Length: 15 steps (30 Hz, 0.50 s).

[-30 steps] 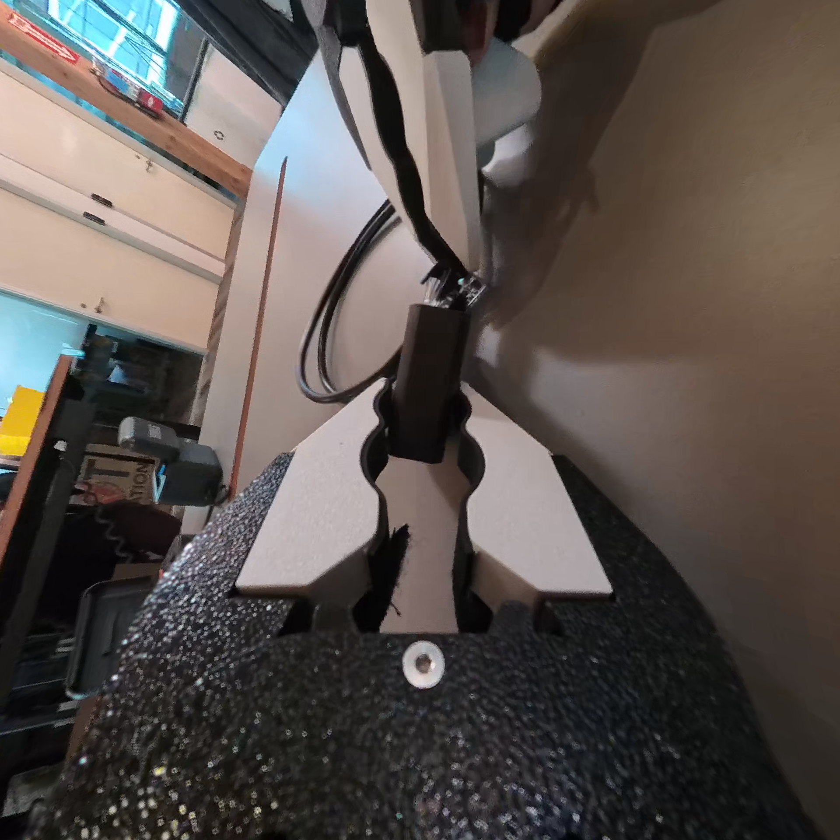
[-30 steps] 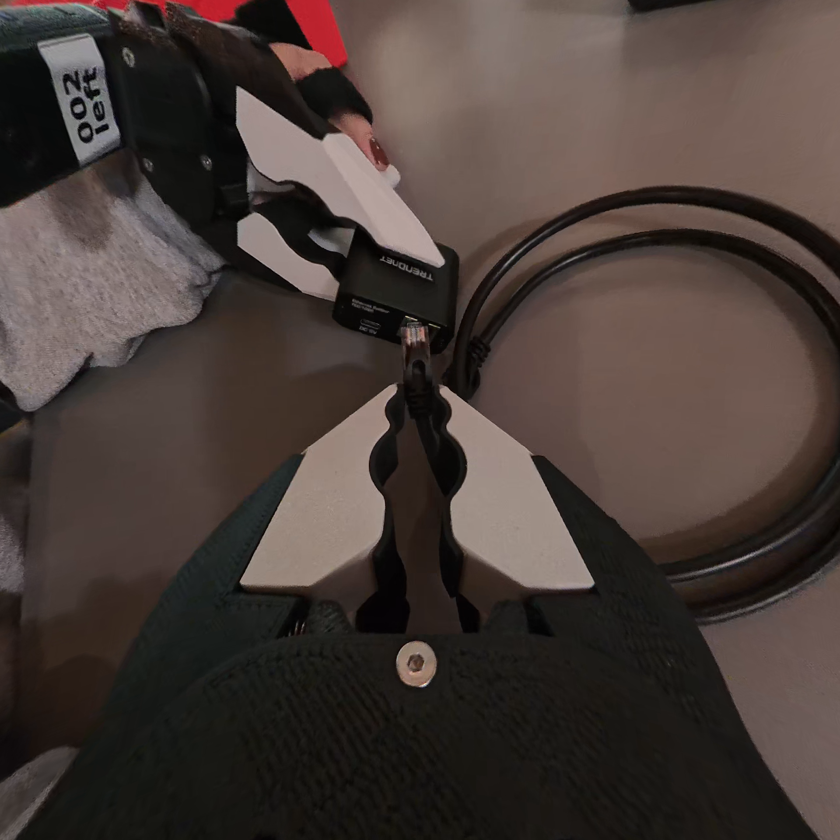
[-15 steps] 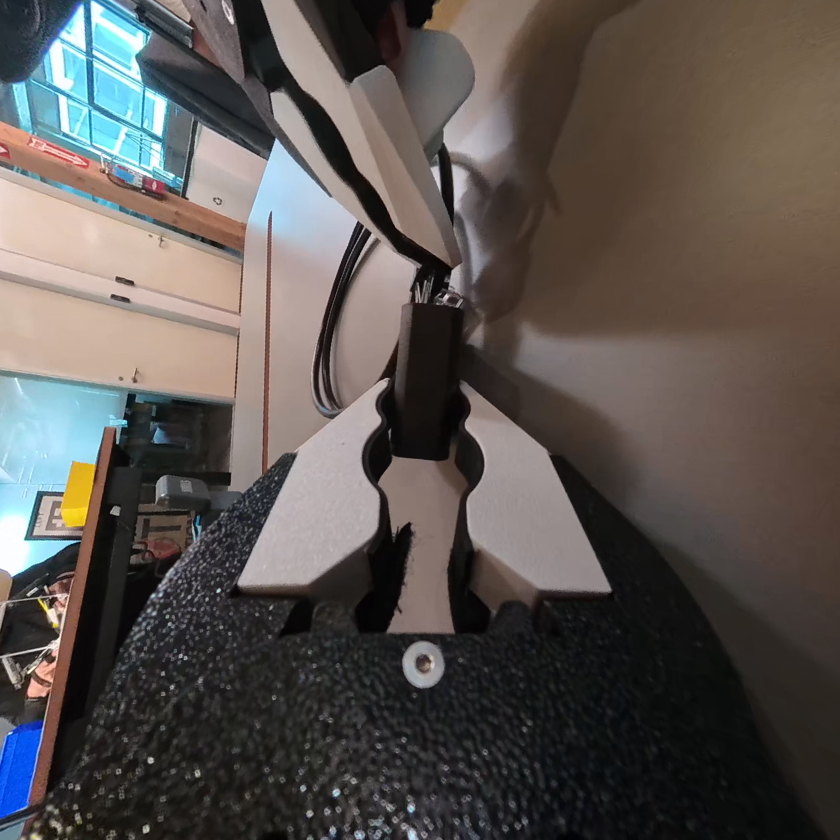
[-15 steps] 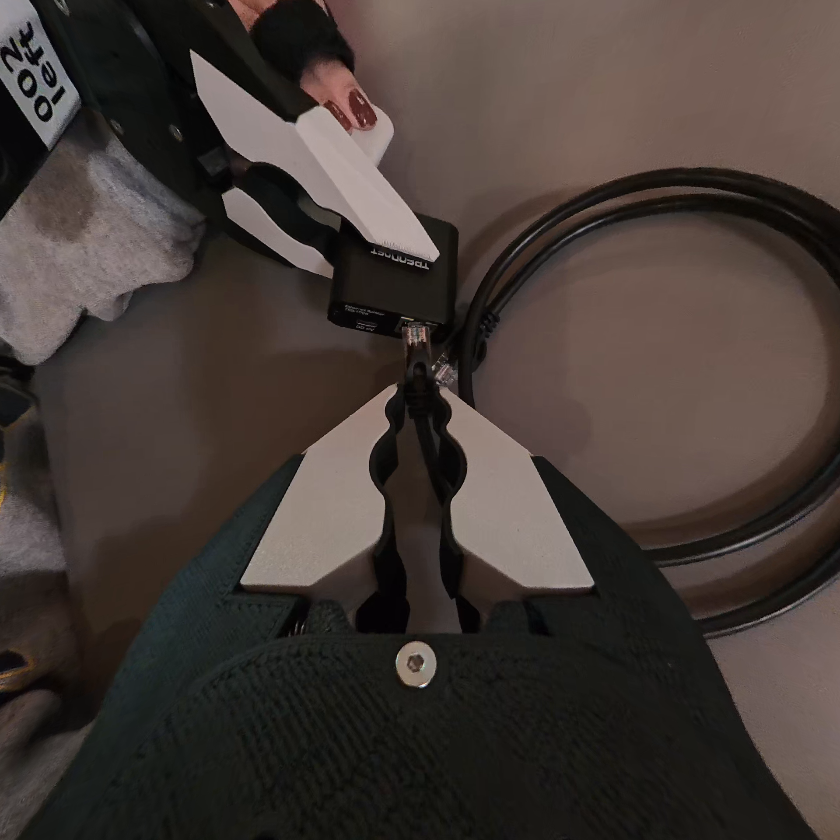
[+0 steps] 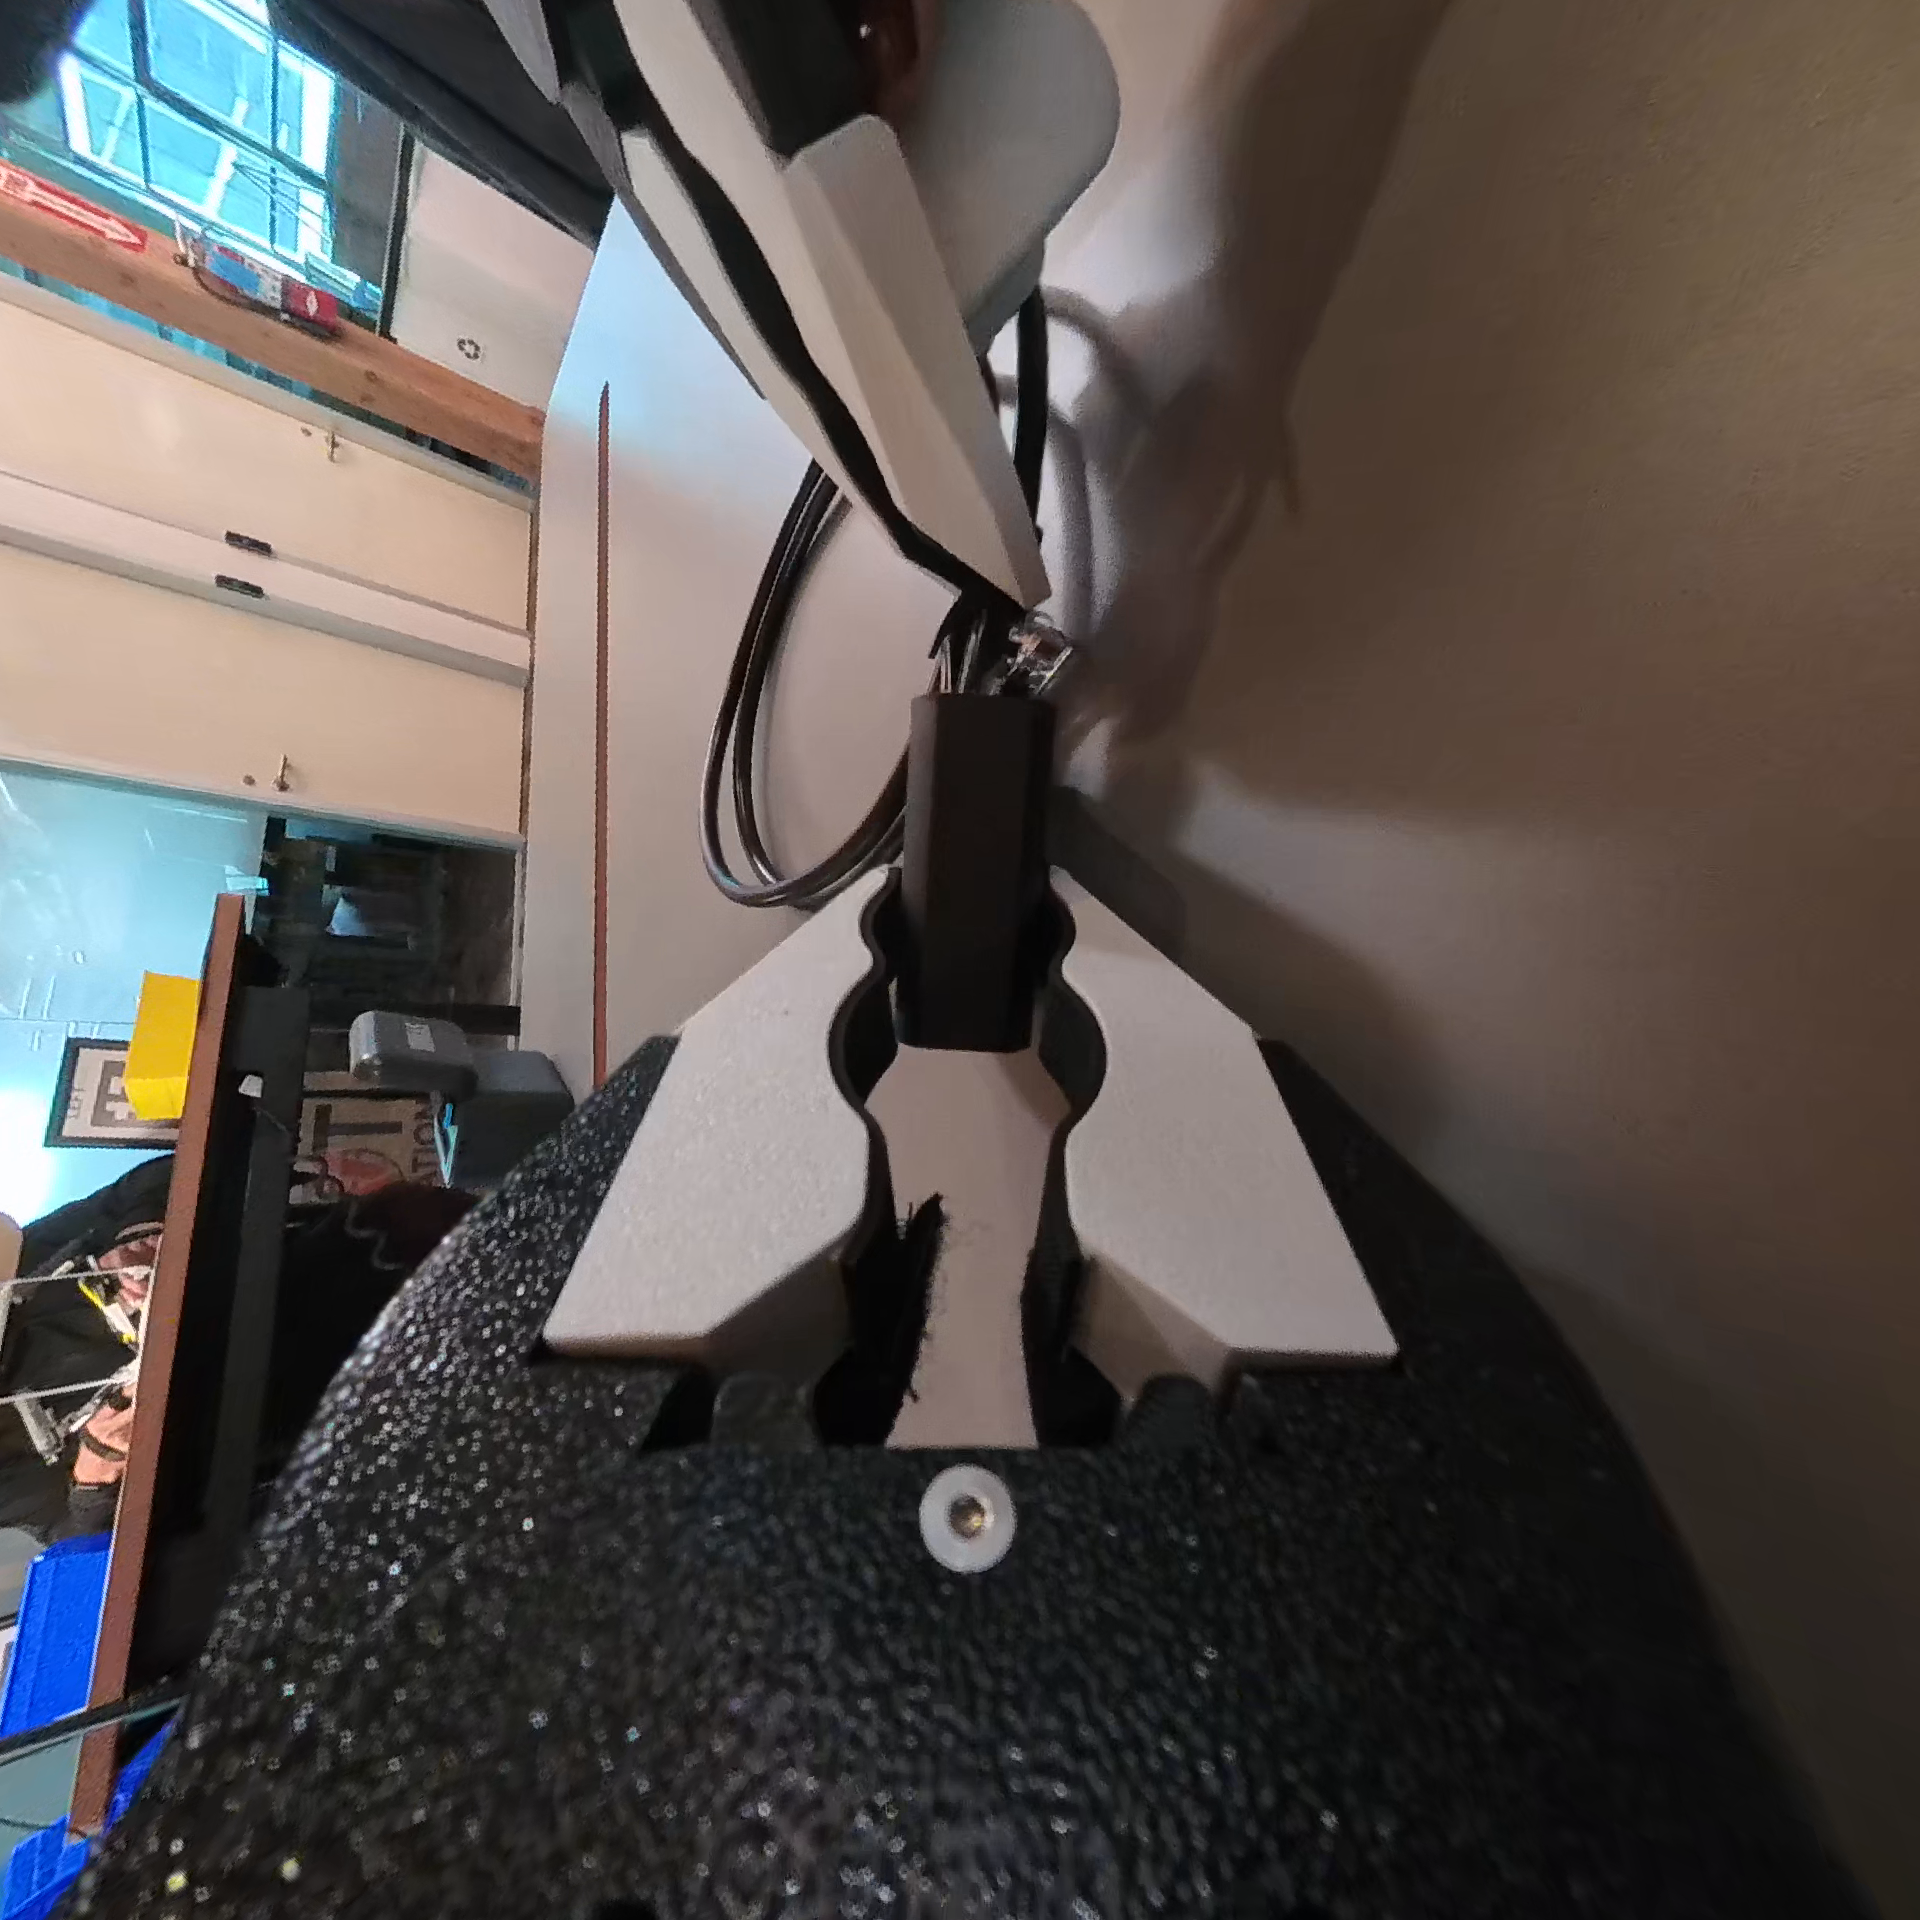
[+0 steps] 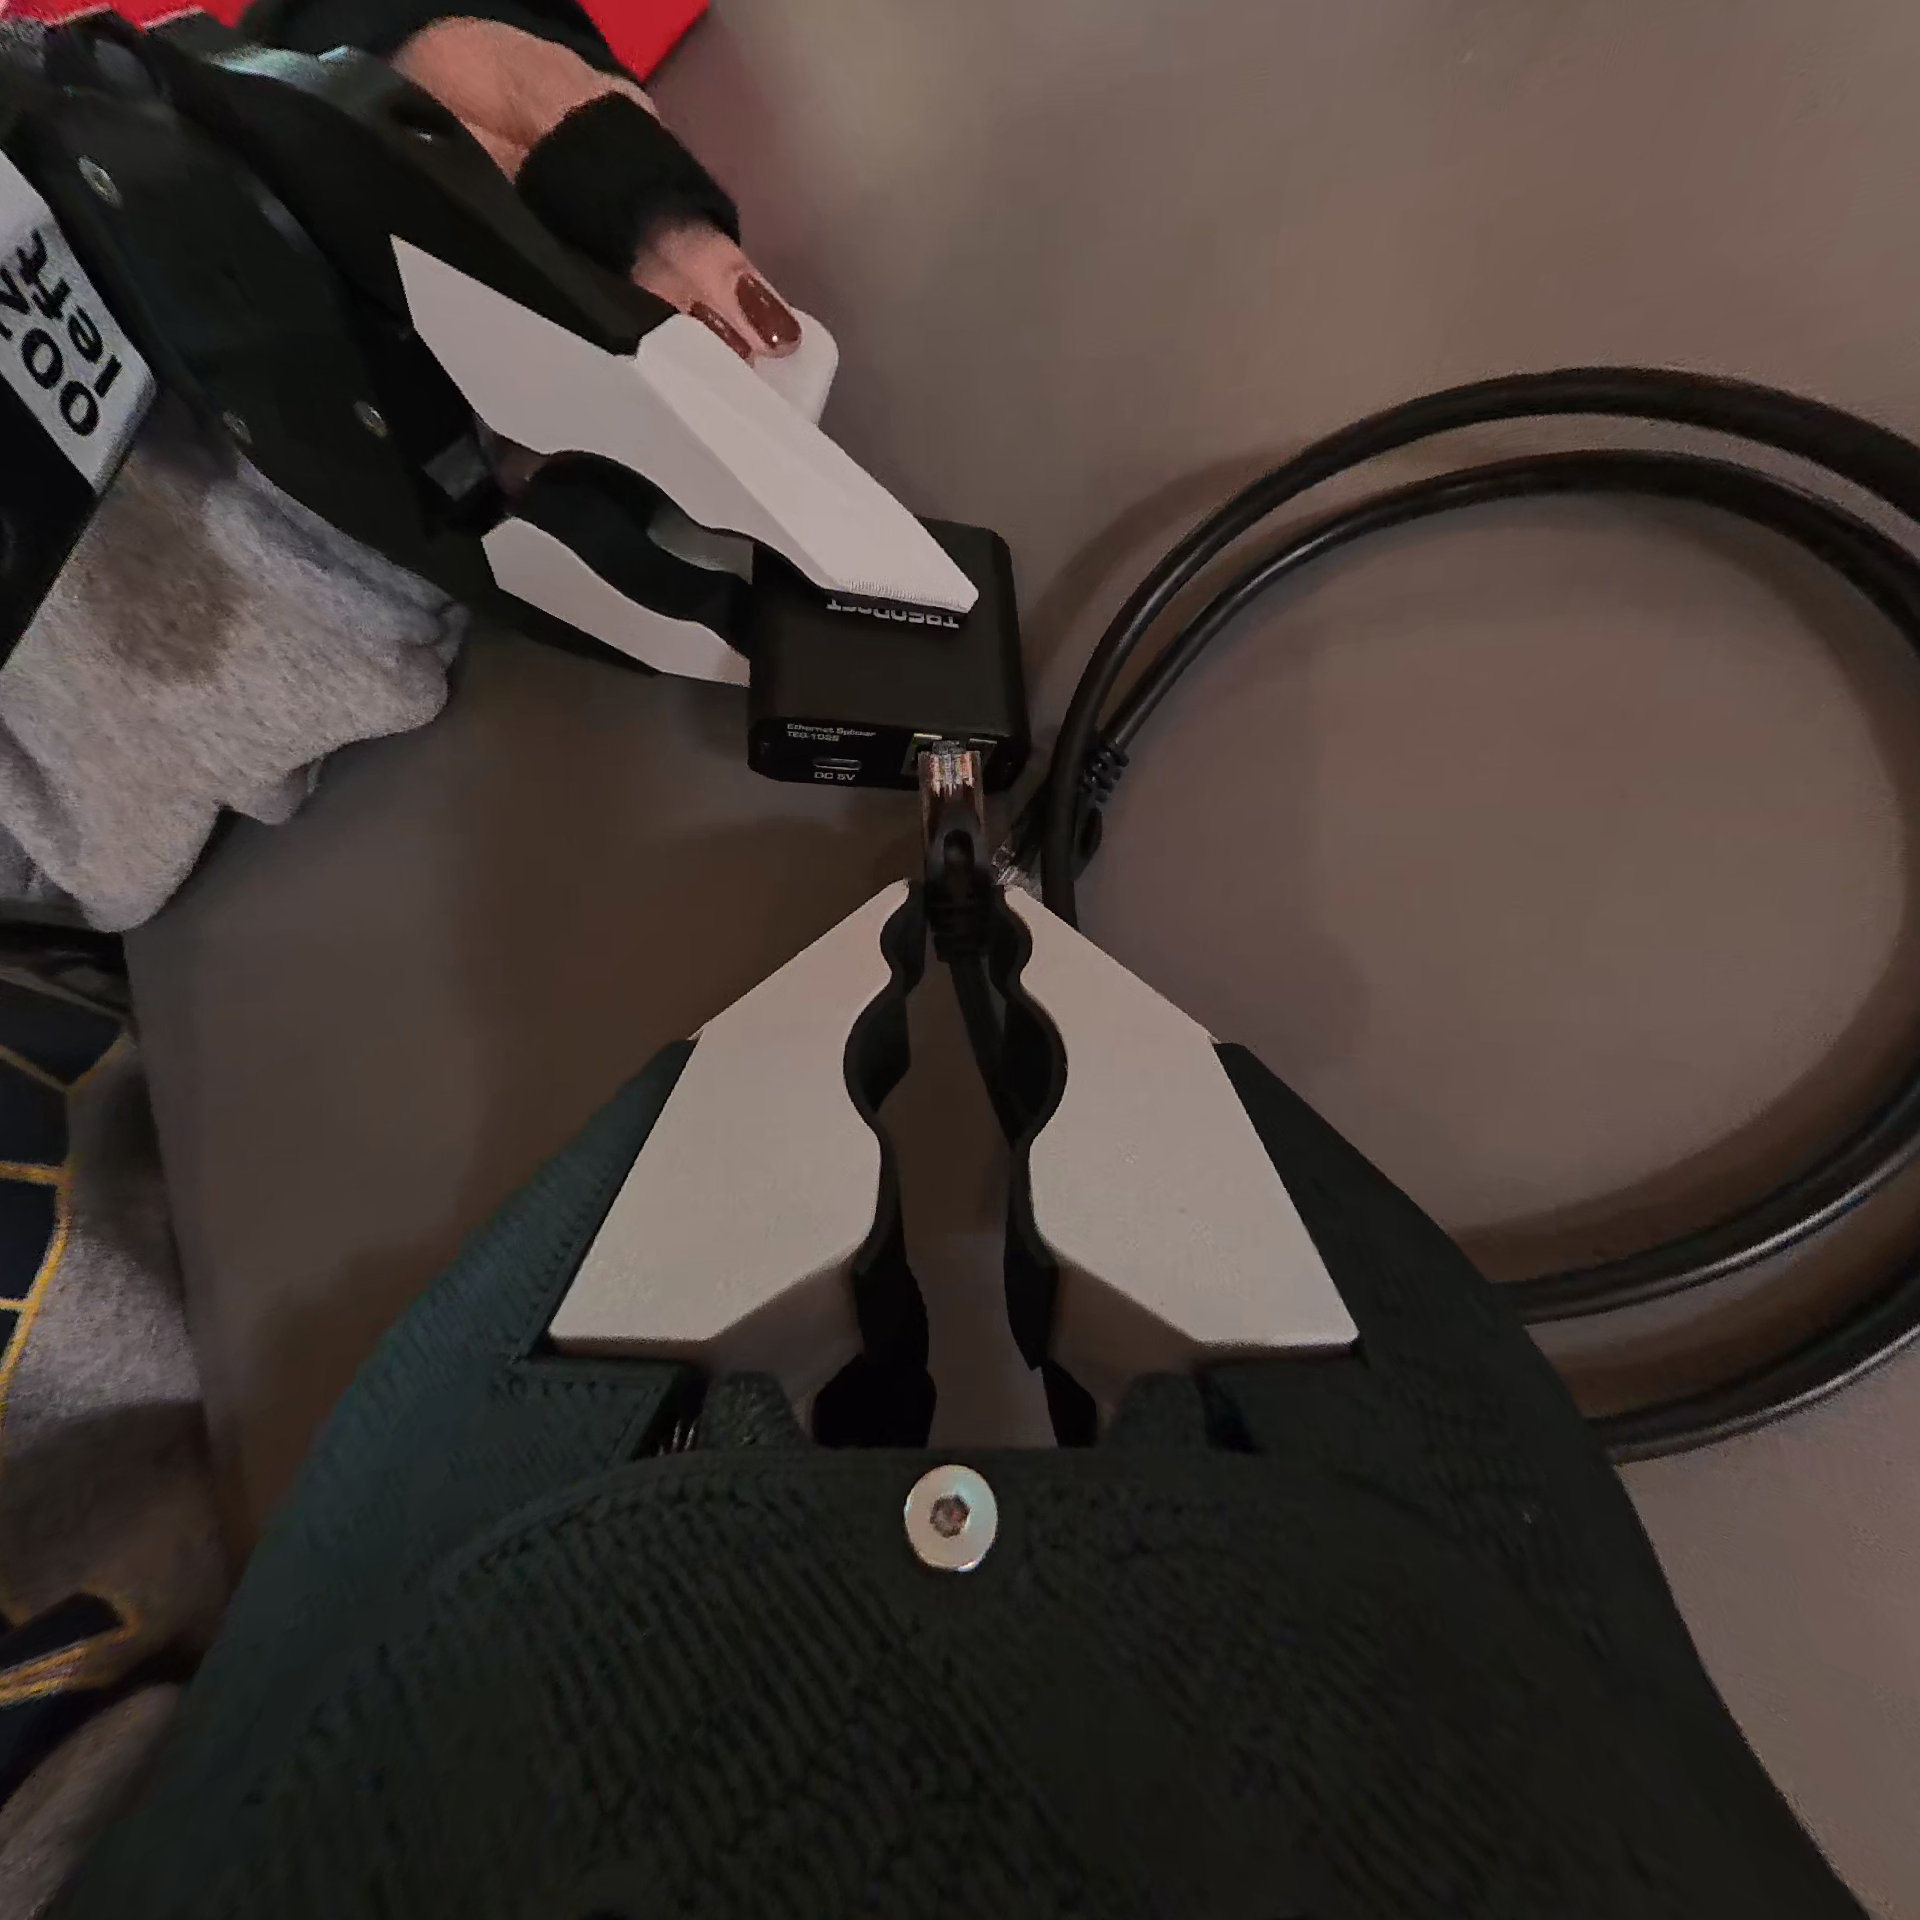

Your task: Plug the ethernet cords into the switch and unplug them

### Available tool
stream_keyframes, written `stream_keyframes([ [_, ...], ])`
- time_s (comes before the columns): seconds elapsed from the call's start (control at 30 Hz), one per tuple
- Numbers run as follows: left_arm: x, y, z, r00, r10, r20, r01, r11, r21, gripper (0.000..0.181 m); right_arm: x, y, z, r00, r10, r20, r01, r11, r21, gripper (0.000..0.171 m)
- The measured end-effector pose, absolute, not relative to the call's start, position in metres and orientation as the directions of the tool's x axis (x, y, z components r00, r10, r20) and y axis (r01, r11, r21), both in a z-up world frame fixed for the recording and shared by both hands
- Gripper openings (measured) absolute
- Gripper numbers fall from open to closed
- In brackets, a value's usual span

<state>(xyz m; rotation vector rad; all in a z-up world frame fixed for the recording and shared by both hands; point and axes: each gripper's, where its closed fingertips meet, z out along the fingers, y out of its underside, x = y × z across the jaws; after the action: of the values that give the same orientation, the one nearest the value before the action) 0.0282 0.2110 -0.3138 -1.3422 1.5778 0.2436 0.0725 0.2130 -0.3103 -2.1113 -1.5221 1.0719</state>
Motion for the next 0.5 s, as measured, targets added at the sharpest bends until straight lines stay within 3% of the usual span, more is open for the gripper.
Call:
stream_keyframes([
  [0.3,0.0278,0.2077,-0.3172,0.043,-0.599,-0.8,-0.873,0.367,-0.322,0.022,0.0757,0.2137,-0.3133,0.228,0.93,-0.289,0.725,-0.36,-0.588,0.01],
  [0.5,0.0276,0.2082,-0.316,0.067,-0.611,-0.788,-0.869,0.353,-0.347,0.022,0.0752,0.2131,-0.3138,0.233,0.951,-0.205,0.758,-0.309,-0.574,0.01],
])
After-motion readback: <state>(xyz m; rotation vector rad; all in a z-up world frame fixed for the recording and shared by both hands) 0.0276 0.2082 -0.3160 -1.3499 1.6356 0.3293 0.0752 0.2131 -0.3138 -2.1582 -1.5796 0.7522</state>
